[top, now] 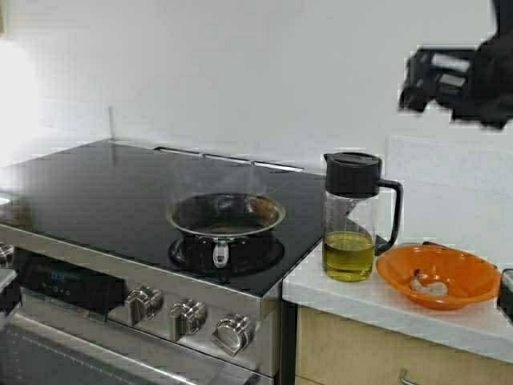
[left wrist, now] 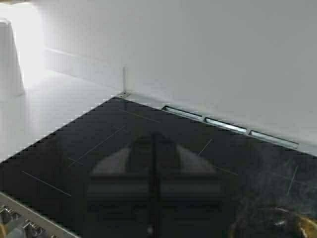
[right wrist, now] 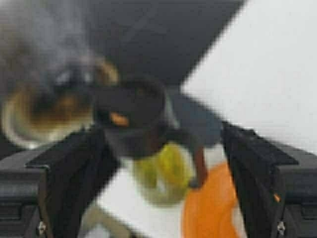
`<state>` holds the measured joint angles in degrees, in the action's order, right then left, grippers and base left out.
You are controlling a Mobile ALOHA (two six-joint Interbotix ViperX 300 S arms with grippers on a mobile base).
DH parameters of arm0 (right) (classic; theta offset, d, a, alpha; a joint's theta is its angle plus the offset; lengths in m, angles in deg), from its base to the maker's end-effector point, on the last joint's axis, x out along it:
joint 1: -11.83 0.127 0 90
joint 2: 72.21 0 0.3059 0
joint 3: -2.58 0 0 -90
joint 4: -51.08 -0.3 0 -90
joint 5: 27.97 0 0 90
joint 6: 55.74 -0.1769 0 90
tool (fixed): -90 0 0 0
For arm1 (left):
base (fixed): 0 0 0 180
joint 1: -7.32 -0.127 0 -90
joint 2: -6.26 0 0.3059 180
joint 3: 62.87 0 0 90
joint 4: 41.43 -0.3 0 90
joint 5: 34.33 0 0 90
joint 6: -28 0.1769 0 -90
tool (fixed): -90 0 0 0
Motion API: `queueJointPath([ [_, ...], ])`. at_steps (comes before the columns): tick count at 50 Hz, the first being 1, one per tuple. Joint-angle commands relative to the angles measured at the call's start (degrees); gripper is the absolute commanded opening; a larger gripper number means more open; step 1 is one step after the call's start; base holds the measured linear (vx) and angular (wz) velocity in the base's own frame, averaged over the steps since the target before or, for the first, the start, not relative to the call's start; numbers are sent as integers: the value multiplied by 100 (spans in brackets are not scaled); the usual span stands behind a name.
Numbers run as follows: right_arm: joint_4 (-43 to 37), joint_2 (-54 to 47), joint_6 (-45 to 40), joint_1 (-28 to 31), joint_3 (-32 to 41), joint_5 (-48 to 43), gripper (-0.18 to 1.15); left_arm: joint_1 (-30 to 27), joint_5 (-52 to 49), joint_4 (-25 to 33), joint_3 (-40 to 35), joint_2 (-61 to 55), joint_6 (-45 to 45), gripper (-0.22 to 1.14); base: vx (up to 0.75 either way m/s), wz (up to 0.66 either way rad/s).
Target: Add oil to the pan and cook the shrimp and serve it
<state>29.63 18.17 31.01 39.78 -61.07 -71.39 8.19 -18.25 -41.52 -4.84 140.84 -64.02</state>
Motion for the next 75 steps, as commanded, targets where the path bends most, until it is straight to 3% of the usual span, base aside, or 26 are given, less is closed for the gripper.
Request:
queueJointPath([
  [1, -519, -1055, 0, 387, 220, -844, 100, -9, 26, 0, -53, -18, 9, 3, 0, 0],
  [10, -1354, -2584, -123, 773, 606, -1775, 100, -9, 18, 0, -44, -18, 9, 3, 0, 0],
  [20, -1406, -3542, -149, 809, 1063, -1854, 100, -9, 18, 0, -44, -18, 9, 3, 0, 0],
  [42, -1916, -4421, 44, 624, 1881, -2118, 100, -9, 18, 0, -44, -18, 0, 3, 0, 0],
  [66, -1362, -4939, 79, -167, 2540, -2057, 100, -9, 18, 0, -44, -18, 0, 3, 0, 0],
  [75, -1354, -5150, 79, -176, 2628, -2101, 100, -9, 18, 0, -53, -18, -9, 3, 0, 0],
])
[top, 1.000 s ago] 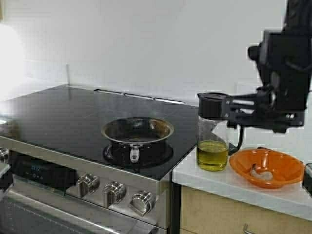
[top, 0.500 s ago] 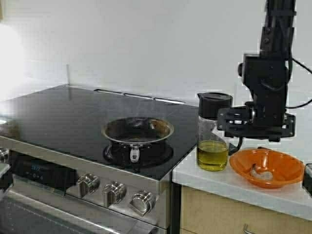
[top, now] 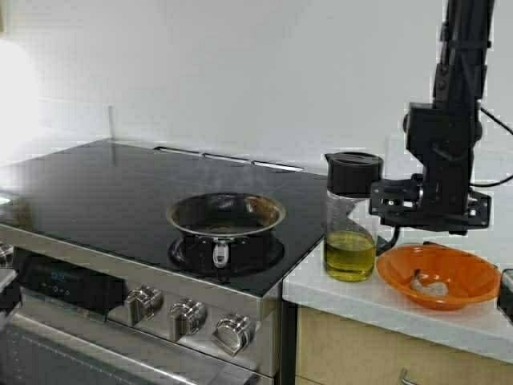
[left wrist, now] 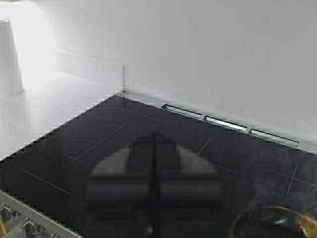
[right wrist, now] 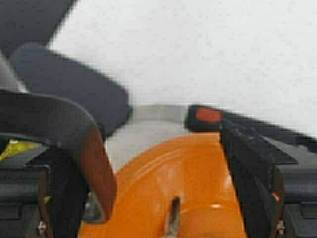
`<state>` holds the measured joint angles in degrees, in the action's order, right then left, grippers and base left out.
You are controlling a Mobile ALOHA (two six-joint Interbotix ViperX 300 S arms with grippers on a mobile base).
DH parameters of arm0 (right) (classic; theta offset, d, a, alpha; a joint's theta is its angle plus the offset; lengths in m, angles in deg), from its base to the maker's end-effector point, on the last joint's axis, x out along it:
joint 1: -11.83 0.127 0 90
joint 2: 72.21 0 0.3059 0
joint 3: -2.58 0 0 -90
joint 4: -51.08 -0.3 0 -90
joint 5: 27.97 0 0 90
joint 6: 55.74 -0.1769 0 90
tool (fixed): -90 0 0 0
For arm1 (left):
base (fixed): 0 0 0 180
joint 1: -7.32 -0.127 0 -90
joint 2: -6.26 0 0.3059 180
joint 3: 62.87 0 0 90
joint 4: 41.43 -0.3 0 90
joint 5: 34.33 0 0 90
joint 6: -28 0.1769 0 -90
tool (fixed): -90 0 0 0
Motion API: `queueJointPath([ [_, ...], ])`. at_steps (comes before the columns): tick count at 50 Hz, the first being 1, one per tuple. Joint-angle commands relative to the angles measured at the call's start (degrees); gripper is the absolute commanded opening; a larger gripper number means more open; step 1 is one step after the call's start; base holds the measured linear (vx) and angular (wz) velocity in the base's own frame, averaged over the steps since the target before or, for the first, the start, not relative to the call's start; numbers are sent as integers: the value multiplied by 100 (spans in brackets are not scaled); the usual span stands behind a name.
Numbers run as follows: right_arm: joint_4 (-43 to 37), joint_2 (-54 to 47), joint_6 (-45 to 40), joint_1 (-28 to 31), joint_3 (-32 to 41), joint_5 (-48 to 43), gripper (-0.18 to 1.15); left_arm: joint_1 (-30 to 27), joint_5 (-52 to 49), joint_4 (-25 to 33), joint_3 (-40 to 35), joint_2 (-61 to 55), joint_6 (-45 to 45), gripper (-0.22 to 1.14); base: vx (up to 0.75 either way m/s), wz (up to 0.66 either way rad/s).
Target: Add oil to the pan and cook the shrimp and serve it
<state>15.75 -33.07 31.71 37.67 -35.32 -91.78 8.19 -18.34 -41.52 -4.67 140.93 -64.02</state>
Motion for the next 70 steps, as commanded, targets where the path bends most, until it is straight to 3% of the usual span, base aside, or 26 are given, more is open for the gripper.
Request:
queueJointPath([
  [1, 35, -44, 9, 35, 62, -62, 100, -9, 26, 0, -70, -26, -9, 3, 0, 0],
  [20, 18, -185, 0, 35, 141, -97, 99, -9, 26, 0, -62, -26, -9, 3, 0, 0],
  [25, 26, -176, 0, 44, 158, -97, 94, -9, 26, 0, -70, -18, -18, 3, 0, 0],
  [29, 26, -176, -26, 53, 176, -97, 79, -9, 26, 0, -62, -26, -35, 3, 0, 0],
  [41, -211, -220, -35, 114, 299, -105, 13, -9, 26, 0, -62, -26, -53, 3, 0, 0],
  [45, -281, -220, -44, 141, 325, -105, 0, -9, 26, 0, -53, -26, -53, 3, 0, 0],
  [62, -334, -44, 9, 483, 527, -193, 6, -9, 26, 0, -53, -26, -53, 3, 0, 0],
  [70, -782, 237, 176, 624, 510, -185, 7, -9, 26, 0, -53, -26, -53, 3, 0, 0],
])
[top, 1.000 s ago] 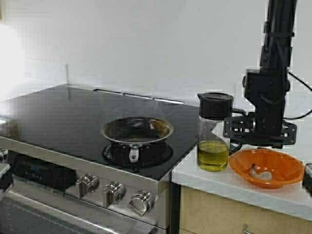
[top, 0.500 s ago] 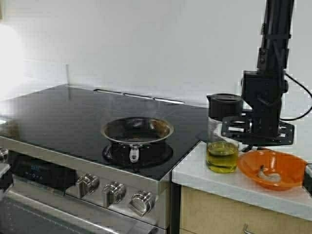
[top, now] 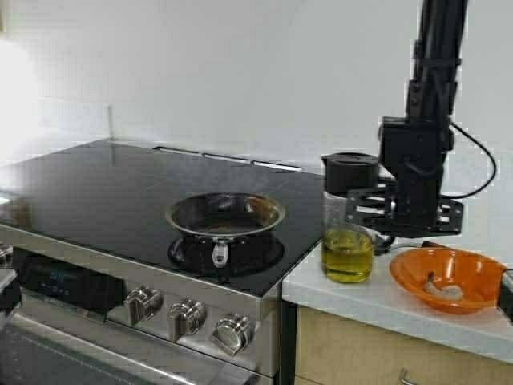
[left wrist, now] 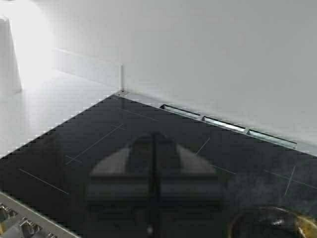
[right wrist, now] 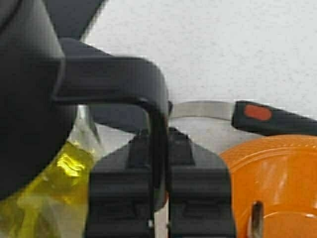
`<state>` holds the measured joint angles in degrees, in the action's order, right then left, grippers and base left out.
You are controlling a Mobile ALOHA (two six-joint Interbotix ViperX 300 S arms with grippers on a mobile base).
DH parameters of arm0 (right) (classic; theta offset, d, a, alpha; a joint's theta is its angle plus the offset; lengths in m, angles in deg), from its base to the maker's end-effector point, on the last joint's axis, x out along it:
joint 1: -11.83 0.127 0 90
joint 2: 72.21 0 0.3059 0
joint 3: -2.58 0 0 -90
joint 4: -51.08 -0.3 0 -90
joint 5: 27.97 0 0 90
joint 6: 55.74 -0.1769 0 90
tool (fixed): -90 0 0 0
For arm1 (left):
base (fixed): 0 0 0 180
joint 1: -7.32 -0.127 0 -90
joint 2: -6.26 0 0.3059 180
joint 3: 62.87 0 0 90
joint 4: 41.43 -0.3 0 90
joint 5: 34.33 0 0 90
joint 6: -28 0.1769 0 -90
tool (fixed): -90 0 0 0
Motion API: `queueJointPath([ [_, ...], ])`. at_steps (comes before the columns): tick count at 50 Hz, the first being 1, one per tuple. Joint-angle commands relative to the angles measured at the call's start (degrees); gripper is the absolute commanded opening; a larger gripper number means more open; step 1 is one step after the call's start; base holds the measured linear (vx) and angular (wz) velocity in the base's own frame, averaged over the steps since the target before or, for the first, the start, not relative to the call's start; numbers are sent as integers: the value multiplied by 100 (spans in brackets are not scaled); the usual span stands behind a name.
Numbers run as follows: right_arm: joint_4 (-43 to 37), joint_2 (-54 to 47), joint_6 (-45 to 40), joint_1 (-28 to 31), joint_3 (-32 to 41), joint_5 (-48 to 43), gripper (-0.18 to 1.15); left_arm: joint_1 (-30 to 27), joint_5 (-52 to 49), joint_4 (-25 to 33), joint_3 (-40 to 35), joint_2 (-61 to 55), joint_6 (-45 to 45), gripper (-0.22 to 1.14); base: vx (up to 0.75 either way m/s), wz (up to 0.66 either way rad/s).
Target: Add oil to the pan and cook the shrimp and serve it
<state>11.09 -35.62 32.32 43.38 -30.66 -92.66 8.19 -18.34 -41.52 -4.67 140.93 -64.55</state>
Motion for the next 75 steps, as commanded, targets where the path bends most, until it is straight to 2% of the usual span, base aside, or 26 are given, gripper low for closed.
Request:
queueJointPath([
  [1, -378, 536, 193, 70, 35, -97, 7, -9, 26, 0, -53, -26, 0, 3, 0, 0],
  [13, -1090, 1327, 1881, 167, 246, 457, 7, -9, 26, 0, -53, -18, 0, 3, 0, 0],
  [23, -1767, 1828, 3788, 176, 870, 1178, 7, -9, 26, 0, -53, -26, 0, 3, 0, 0],
  [40, -3322, 1635, 7541, 501, 2294, 1283, 7, -9, -97, 0, -62, 53, -18, 3, 0, 0],
  [49, -3665, 1266, 9264, 633, 3129, 1055, 7, -9, -176, 0, -62, 79, -18, 3, 0, 0],
  [60, -3850, 782, 10679, 756, 3902, 853, 7, -9, -176, 0, -70, 88, -18, 3, 0, 0],
  [75, -4184, 334, 11786, 765, 4641, 712, 7, -9, -176, 0, -70, 88, -62, 3, 0, 0],
])
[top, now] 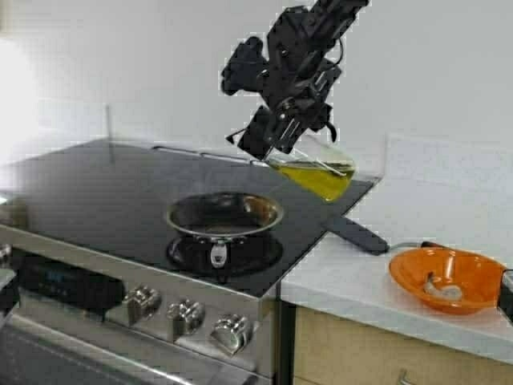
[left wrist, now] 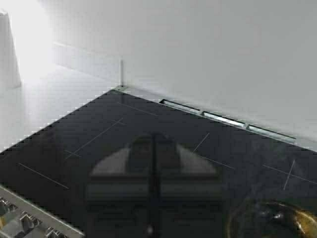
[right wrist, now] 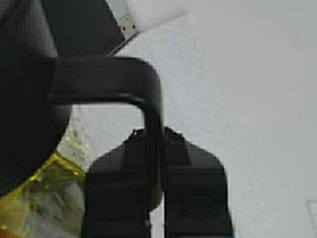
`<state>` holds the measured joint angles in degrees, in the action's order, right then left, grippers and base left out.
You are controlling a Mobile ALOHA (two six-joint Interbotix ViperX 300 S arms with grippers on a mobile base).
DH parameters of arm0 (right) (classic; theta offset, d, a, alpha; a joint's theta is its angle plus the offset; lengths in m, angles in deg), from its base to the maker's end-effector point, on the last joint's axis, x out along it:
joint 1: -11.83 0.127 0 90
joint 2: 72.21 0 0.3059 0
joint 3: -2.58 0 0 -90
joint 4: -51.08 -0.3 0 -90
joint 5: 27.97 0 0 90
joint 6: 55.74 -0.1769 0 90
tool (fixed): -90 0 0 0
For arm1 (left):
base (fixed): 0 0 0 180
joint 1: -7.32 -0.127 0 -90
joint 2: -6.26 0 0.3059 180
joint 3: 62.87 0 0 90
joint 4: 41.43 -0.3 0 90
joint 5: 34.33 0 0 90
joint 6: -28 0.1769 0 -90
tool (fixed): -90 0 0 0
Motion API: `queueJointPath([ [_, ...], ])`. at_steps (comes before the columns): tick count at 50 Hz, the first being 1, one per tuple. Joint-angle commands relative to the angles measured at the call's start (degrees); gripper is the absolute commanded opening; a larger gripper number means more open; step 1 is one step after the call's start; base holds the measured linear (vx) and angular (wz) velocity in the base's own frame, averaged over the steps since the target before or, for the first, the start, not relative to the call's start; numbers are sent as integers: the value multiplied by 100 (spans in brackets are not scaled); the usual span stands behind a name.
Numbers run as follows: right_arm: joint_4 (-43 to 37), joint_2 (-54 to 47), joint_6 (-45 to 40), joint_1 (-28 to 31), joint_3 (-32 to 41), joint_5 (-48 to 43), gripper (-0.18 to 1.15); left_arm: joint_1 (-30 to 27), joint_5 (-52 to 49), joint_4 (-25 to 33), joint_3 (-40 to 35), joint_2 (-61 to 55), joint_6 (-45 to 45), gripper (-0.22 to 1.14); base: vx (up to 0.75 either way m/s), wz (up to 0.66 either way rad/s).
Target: Add oil to the pan and cook the shrimp and serve it
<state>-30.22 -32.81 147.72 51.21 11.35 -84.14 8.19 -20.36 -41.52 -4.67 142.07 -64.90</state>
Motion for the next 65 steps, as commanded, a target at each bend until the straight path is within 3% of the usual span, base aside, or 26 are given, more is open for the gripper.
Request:
queueJointPath([
  [1, -79, 26, 308, -26, 483, -149, 7, -9, 18, 0, -70, -26, -26, 3, 0, 0],
  [29, 35, -448, 1775, -26, 1336, -264, 6, -9, -62, 0, -70, -18, -53, 3, 0, 0],
  [65, 879, -668, 2347, -18, 1389, -255, 6, -18, -70, 0, -62, -18, -53, 3, 0, 0],
])
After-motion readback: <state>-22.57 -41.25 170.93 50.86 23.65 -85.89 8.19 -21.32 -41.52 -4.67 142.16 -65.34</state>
